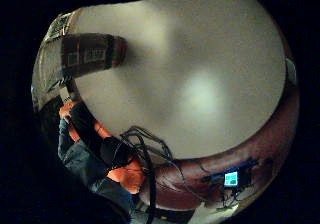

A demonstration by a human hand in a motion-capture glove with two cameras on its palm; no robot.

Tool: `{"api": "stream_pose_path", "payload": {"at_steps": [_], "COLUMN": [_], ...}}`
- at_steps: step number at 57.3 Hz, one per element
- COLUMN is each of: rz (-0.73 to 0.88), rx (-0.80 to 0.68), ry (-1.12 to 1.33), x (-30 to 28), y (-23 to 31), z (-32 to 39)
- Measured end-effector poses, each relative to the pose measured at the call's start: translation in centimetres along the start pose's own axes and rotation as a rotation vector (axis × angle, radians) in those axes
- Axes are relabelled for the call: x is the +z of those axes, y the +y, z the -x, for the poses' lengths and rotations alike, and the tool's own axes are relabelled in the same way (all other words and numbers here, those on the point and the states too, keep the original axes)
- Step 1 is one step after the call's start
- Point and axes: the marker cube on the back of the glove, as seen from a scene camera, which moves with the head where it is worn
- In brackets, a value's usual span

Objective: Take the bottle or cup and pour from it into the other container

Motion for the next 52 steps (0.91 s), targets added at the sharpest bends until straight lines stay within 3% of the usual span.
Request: {"api": "stream_pose_path", "payload": {"at_steps": [19, 43, 52], "rz": [0.076, -0.014, -0.072], "rx": [-0.107, -0.241, -0.226], "ry": [-0.092, -0.283, -0.294], "x": [2.1, 3.1, 3.5], "y": [-3.7, -4.5, -4.9], "z": [1.5, 1.0, 1.3]}}
